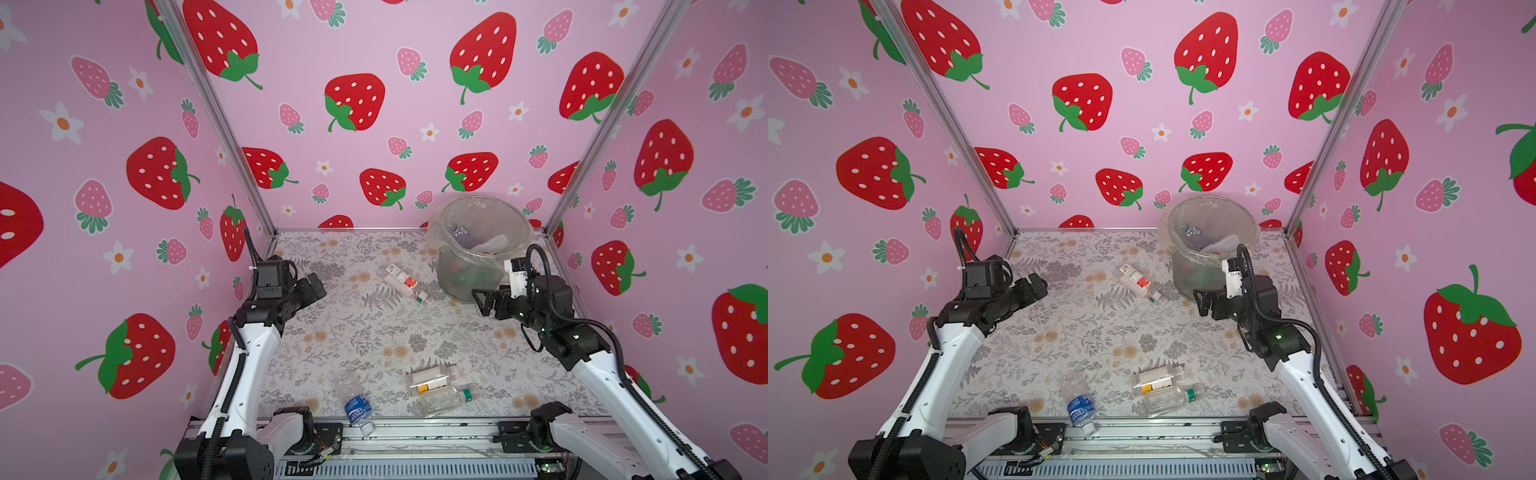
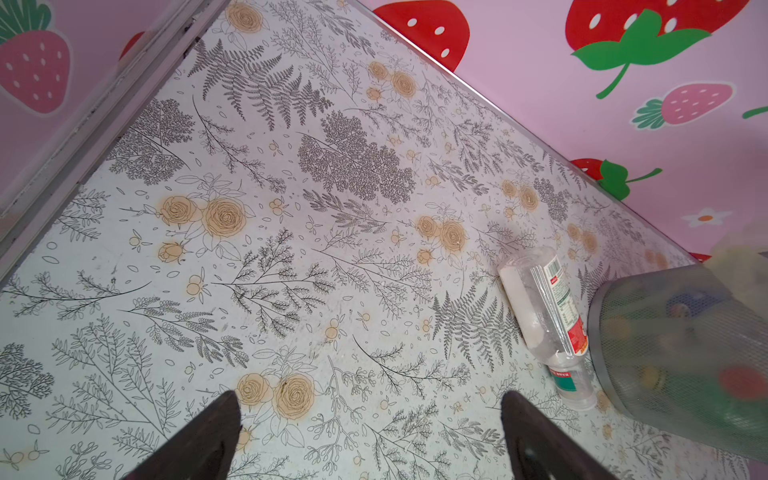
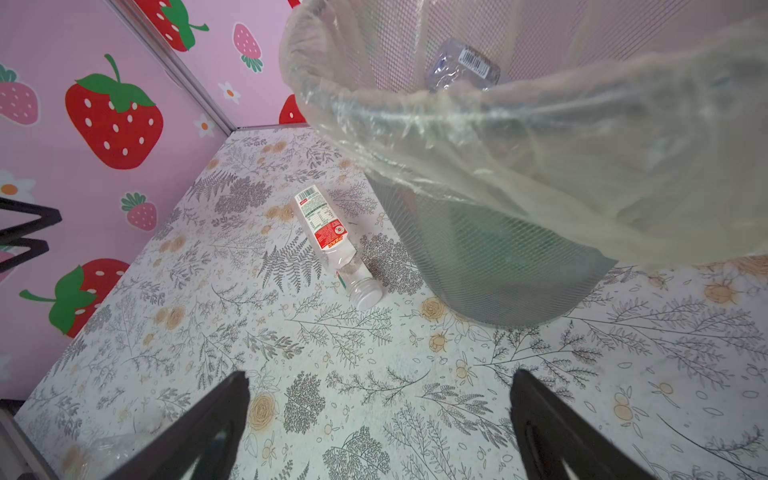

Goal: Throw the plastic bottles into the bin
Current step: 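Move the right gripper down to the clear blue-labelled water bottle near the robot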

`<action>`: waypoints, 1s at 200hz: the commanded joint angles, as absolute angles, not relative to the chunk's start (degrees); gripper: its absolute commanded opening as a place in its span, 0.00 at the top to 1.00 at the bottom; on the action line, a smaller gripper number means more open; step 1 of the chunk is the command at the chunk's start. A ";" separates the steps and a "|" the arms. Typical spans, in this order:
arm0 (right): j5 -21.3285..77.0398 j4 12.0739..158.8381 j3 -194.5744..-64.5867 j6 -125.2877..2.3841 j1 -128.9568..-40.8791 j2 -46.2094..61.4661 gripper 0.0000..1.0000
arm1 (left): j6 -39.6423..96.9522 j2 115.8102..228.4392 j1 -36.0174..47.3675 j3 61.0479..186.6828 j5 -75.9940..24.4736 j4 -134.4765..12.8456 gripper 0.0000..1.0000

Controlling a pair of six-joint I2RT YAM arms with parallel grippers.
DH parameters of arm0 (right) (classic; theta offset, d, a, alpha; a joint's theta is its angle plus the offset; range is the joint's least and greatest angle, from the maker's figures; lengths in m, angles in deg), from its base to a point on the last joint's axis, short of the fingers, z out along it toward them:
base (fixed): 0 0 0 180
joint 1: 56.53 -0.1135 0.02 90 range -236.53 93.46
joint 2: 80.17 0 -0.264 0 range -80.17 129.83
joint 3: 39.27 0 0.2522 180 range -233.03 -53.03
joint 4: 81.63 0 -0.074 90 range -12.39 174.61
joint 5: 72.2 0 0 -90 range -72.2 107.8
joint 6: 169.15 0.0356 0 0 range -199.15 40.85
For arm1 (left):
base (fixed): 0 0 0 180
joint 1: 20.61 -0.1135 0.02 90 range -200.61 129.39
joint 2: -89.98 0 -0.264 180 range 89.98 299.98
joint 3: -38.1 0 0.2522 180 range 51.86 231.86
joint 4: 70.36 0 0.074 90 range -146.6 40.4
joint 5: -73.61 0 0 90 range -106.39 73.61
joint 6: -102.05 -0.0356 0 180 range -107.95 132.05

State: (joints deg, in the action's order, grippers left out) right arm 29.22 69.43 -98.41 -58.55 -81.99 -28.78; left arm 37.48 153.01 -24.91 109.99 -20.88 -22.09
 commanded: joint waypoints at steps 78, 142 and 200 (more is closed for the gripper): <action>20.05 73.66 -97.10 -63.42 -96.55 -19.32 0.01 | 37.41 154.42 -25.18 111.65 -19.29 -21.31 0.01; 13.67 76.68 -98.64 -56.69 -108.88 -13.56 0.01 | 37.20 154.68 -25.22 112.06 -18.94 -20.89 0.01; 6.76 76.30 -104.15 -43.34 -124.17 -6.50 0.01 | 36.93 154.06 -25.37 112.07 -17.69 -20.67 0.01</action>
State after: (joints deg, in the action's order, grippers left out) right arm 11.48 75.68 -100.56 -51.54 -119.06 -8.23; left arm 37.39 154.45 -24.98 109.99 -19.29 -22.03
